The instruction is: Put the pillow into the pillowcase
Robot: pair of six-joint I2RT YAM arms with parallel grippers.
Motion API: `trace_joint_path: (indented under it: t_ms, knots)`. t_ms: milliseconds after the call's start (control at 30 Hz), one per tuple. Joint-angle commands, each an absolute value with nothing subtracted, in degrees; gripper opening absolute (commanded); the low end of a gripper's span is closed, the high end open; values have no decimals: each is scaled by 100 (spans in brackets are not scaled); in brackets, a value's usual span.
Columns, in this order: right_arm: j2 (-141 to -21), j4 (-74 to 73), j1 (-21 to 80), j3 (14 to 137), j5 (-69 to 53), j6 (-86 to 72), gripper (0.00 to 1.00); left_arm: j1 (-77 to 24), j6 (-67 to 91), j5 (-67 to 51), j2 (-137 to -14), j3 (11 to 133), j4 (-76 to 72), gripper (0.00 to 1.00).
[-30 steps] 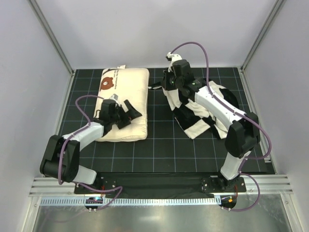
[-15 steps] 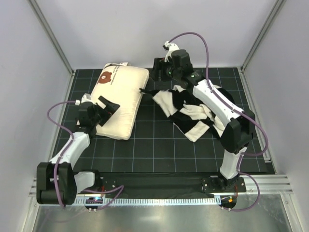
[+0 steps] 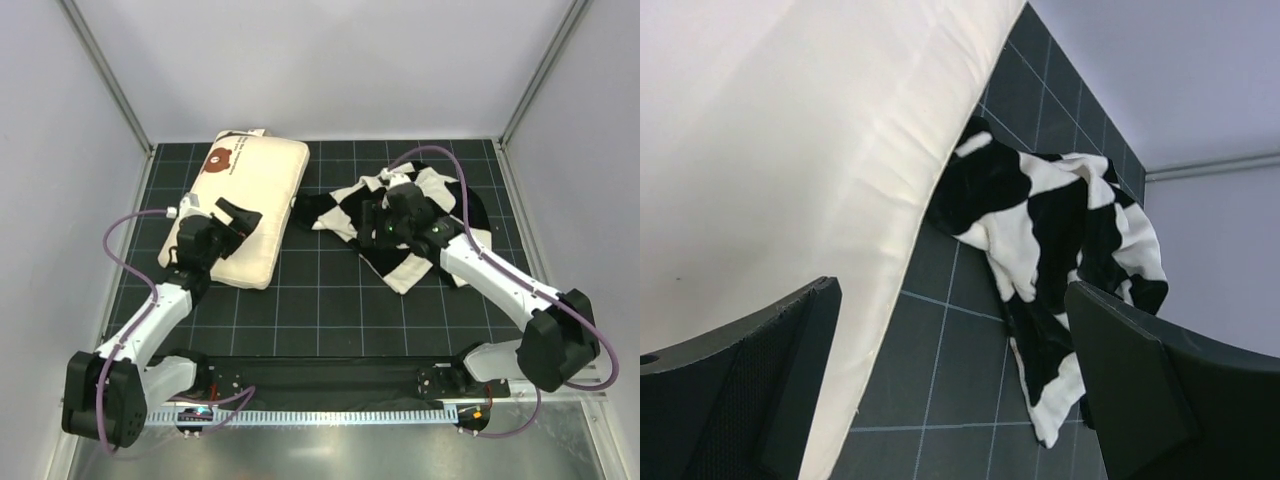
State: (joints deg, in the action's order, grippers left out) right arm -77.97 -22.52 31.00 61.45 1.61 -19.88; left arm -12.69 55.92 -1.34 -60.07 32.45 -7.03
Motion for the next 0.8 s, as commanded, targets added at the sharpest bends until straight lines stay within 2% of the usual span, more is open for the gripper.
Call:
trace_joint_path:
  t_ms: [0, 133, 300, 533, 667, 700, 767]
  knots:
    - [-7436, -2294, 3120, 5321, 720, -2704, 72, -1151, 5959, -350, -6257, 3357, -862, 100]
    - [-7199, -2277, 3129, 4659, 1054, -3418, 75, -1160, 5696, -886, -6460, 3612, -527, 100]
    - [-7417, -2021, 3129, 4140, 1178, -3814, 77, -1160, 5511, -923, -6197, 3525, -440, 100]
    - [-8568, -2723, 3384, 4727, 2143, -3946, 74, -1195, 5239, -782, -5792, 3594, -27, 100]
    - [-9499, -3769, 3629, 5387, 2916, -4586, 65, -1204, 5133, -703, -5626, 3674, 281, 100]
    - [-9806, -3971, 3847, 5588, 3075, -4631, 54, -1204, 5115, -651, -5581, 3683, 360, 100]
    - [-10027, -4139, 4086, 5843, 3199, -4798, 41, -1204, 5115, -642, -5502, 3683, 430, 100]
